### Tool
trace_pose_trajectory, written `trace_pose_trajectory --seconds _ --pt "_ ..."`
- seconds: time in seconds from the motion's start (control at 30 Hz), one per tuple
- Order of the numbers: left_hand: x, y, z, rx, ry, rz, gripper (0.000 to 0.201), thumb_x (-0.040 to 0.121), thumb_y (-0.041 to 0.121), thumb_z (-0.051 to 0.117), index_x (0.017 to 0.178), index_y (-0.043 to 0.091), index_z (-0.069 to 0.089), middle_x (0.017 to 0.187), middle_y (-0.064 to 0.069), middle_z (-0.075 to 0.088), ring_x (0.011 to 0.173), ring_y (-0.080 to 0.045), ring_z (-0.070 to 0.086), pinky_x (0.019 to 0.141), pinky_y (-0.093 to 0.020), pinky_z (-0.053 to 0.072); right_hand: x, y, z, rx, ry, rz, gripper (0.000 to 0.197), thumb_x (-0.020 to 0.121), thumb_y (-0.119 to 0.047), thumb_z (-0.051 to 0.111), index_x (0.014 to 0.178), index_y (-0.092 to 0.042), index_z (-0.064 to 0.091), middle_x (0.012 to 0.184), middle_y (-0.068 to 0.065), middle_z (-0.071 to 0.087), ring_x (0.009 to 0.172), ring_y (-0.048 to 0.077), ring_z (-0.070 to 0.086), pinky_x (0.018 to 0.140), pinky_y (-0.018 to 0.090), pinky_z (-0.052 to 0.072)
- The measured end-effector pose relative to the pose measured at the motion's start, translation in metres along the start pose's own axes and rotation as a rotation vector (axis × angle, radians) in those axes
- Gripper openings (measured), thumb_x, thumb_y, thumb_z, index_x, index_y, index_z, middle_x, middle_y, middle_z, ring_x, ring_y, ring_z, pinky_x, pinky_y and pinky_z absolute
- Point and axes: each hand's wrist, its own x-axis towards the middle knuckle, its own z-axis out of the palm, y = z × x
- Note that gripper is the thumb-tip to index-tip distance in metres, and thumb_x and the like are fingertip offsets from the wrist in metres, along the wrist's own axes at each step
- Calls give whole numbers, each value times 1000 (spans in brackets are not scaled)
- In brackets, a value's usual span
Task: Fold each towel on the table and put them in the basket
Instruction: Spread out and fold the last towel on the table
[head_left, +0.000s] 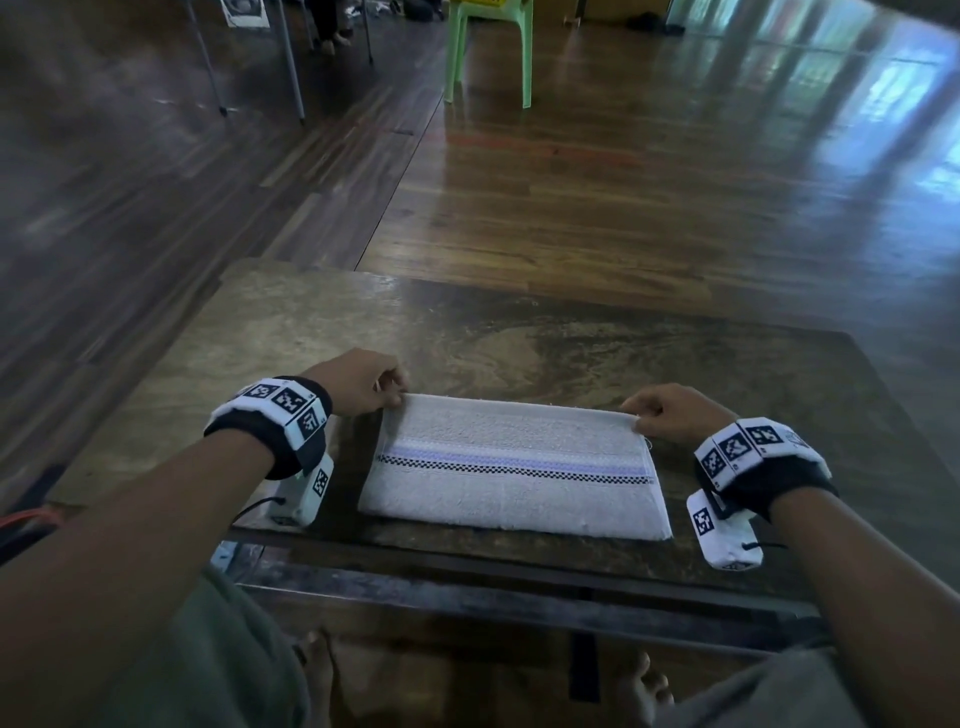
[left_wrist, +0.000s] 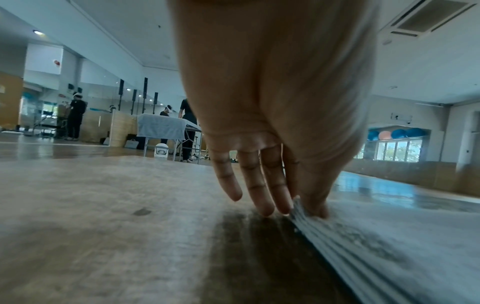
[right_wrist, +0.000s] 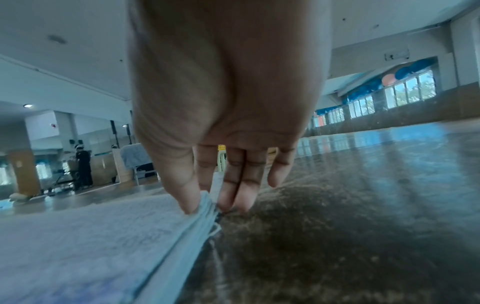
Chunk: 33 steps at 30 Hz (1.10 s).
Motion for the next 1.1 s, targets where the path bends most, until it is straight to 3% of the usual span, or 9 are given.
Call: trace_pose_trajectory --seconds 0.1,0.3,0.5,0.6,0.7,0.83,0.93,1.03,1.1 --pt "2 2 -1 109 -30 -2 14 88 29 62 97 20 67 93 6 59 88 -14 56 82 -34 49 -2 -5 0 -112 9 -75 31 86 -14 59 115 -20 67 109 0 68 93 12 58 84 32 46" --pt "2 6 -3 198 -48 -1 17 86 33 61 86 17 64 93 0 62 84 -17 59 79 -40 53 -10 -13 -1 -232 11 -96 20 90 -24 56 101 -23 73 102 -6 71 90 14 64 86 39 51" --pt "0 13 -6 126 -100 21 14 86 26 64 91 16 57 91 2 58 84 -17 56 73 -27 45 -15 -16 -2 -166 7 -53 16 84 -17 61 97 -14 71 91 -6 64 89 14 61 83 33 51" --pt "-6 20 -15 77 -92 55 14 84 21 66 92 13 58 85 4 58 75 -11 53 63 -20 40 -18 -12 -5 -157 16 -43 13 78 -18 65 89 -22 63 90 -6 59 87 15 58 80 31 48" --pt "-15 29 -30 26 64 84 12 81 16 66 87 14 57 80 7 55 71 -13 50 59 -21 38 -23 -12 -17 -124 79 -66 20 72 -20 67 81 -29 51 91 -3 59 87 19 58 78 35 48" --pt "-34 38 -49 87 597 281 17 75 13 70 86 12 56 84 0 56 70 -19 52 60 -31 45 -40 -17 -39 -85 484 -230 20 69 -17 68 79 -21 51 81 -4 53 77 18 51 71 39 45" --pt "-47 38 -53 165 759 396 13 75 18 61 85 11 57 86 0 56 72 -17 51 66 -27 39 -58 -15 -44 -98 694 -337 25 67 -14 68 78 -23 47 80 -5 49 75 16 46 69 36 38" --pt "-55 32 -38 219 661 404 18 76 31 50 86 17 56 89 4 58 80 -16 55 75 -30 39 -69 -5 -32 -182 663 -406 32 63 -8 73 80 -23 50 81 -2 51 75 23 52 65 40 44" --pt "-62 26 -22 251 407 364 16 78 38 57 88 26 56 91 12 56 84 -10 54 82 -30 38 -75 4 -17 -260 465 -401 33 65 -18 76 82 -31 50 83 -4 54 80 22 57 68 40 48"
